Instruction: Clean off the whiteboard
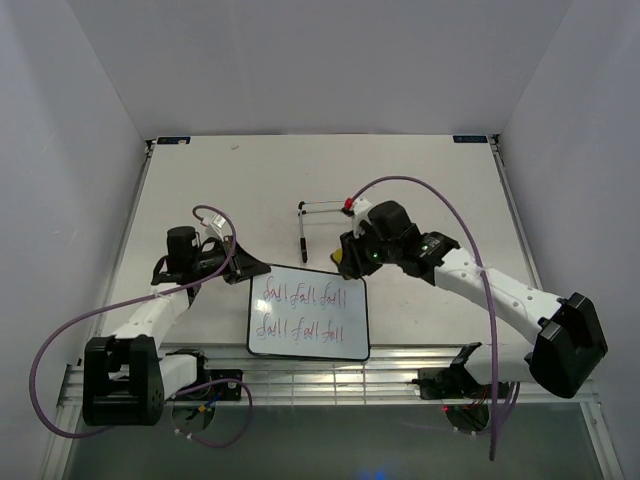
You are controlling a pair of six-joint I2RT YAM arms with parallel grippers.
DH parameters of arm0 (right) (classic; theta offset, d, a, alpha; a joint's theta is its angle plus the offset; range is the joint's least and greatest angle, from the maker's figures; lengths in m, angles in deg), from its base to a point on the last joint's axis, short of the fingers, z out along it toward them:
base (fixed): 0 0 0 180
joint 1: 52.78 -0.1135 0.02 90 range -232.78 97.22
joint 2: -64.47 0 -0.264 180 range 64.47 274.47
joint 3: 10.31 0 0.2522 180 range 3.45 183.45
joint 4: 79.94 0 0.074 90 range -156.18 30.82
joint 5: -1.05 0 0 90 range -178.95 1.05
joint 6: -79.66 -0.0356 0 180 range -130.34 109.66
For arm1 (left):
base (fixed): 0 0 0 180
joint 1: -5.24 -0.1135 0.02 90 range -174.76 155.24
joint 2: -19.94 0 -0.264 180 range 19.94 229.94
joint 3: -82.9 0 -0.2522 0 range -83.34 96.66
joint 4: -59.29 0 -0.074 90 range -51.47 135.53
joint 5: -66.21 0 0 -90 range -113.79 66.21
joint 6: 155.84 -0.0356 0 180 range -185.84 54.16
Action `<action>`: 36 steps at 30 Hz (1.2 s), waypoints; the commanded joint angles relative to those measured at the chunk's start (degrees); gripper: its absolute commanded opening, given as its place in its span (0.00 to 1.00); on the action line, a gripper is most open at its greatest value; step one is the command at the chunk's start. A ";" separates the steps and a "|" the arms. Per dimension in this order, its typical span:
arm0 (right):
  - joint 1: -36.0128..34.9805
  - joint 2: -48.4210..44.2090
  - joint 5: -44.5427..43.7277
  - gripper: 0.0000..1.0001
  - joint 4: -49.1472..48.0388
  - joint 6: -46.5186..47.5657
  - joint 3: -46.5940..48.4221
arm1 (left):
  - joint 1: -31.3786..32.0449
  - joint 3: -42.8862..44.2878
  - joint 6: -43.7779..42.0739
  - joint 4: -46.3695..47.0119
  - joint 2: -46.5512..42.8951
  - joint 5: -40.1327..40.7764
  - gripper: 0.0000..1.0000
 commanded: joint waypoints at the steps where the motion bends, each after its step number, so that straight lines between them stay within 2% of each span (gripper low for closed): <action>1: -10.04 -0.44 -0.90 0.36 -4.27 -5.72 1.79 | -0.10 2.15 -2.05 0.60 -2.63 2.20 0.00; 7: -25.08 5.97 -11.08 0.33 -4.62 -6.79 11.27 | 0.34 1.98 -2.40 0.60 -3.77 1.67 0.00; 11: -30.03 14.04 -14.53 0.33 -5.06 -4.77 17.26 | 0.96 2.15 -2.67 0.60 -3.77 1.49 0.00; 16: -33.19 19.86 -14.18 0.34 -6.29 -3.09 22.10 | 1.40 2.15 -2.49 0.60 -2.72 0.71 0.00; 27: -33.38 22.59 -16.90 0.36 -7.70 -2.30 19.04 | 1.57 2.24 -2.49 0.60 -2.46 0.00 0.00; 36: -28.90 21.01 -16.82 0.39 -6.30 -3.09 14.28 | 2.54 2.15 -2.49 0.78 -2.46 -1.05 0.00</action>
